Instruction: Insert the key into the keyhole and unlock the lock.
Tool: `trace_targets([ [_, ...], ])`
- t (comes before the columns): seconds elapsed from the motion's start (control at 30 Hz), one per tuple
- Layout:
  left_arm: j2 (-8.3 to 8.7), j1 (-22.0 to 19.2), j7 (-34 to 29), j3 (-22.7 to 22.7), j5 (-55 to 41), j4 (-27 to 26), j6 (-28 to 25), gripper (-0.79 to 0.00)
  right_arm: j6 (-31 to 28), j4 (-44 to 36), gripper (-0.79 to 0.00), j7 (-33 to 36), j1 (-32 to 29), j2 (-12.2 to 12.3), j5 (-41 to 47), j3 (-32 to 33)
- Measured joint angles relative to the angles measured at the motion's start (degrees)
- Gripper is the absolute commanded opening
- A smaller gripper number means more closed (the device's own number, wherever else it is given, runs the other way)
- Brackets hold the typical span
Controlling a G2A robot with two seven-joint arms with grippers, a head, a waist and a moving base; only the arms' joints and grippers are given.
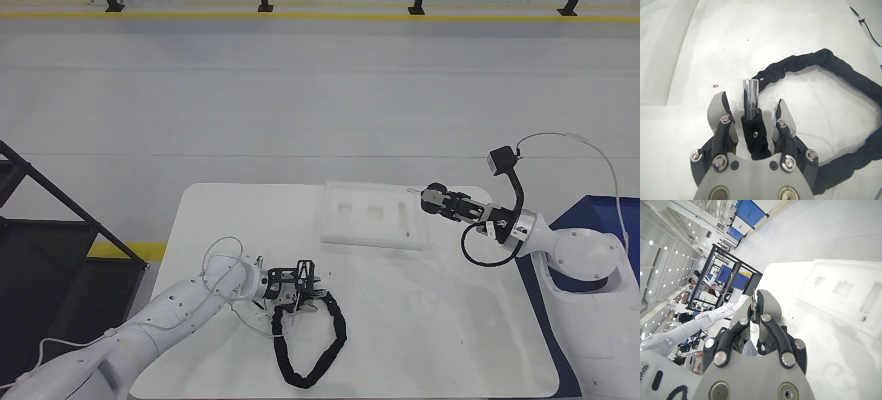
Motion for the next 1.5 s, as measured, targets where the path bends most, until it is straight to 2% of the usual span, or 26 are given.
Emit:
trace_targets([
  [0.03,-0.25,-0.1,0.1,0.0,-0.1,0.4,0.0,-0.517,0.0,0.0,-0.785,0.0,0.0,0.0,0.0,0.0],
  [0.07,-0.55,-0.2,0.3,0.0,-0.3,1.0,0.0,-0.579,0.0,0.0,-0.785,0.0,0.0,0.0,0.0,0.0],
  [0.1,-0.77,-0.3,0.5,-0.1,-0.4,1.4,-0.1,-0.699,0.0,0.0,-0.785,0.0,0.0,0.0,0.0,0.0],
  [0.13,-0.97,-0.5,0.6,-0.1,-0.4,1.7,-0.1,-0.785,0.0,0.0,-0.785,0.0,0.0,0.0,0.0,0.0],
  [0.3,-1.62,-1.0,1.9,-0.7,-0.5,2.7,-1.4,-0.785,0.0,0.0,-0.785,0.0,0.0,0.0,0.0,0.0],
  [0.47,-1.51,-1.3,3.9,-2.1,-1.8,2.6,-3.8,-0.785,0.0,0.0,-0.785,0.0,0.0,0.0,0.0,0.0],
  [0.63,-0.63,-1.4,5.2,-4.9,-3.9,0.1,-6.5,-0.785,0.0,0.0,-0.785,0.0,0.0,0.0,0.0,0.0],
  [0.8,0.97,-1.4,5.3,-9.3,-6.9,-4.6,-8.9,-0.785,0.3,-0.3,-0.785,0.1,-0.2,0.0,-0.2,-0.3],
  [1.1,2.87,-1.0,0.4,-16.3,-12.3,-15.9,-9.7,-0.785,10.5,-8.0,-0.785,11.3,0.9,0.8,-7.0,-5.3],
  [1.33,2.57,-1.5,-2.2,-18.2,-13.8,-22.3,-7.8,-0.785,19.3,-13.3,-0.785,12.6,1.3,1.1,-7.1,-6.3],
  [1.5,1.88,-1.3,1.4,-18.7,-13.0,-23.3,-5.3,-0.785,21.4,-15.5,-0.785,12.2,1.0,1.4,-7.0,-5.9],
])
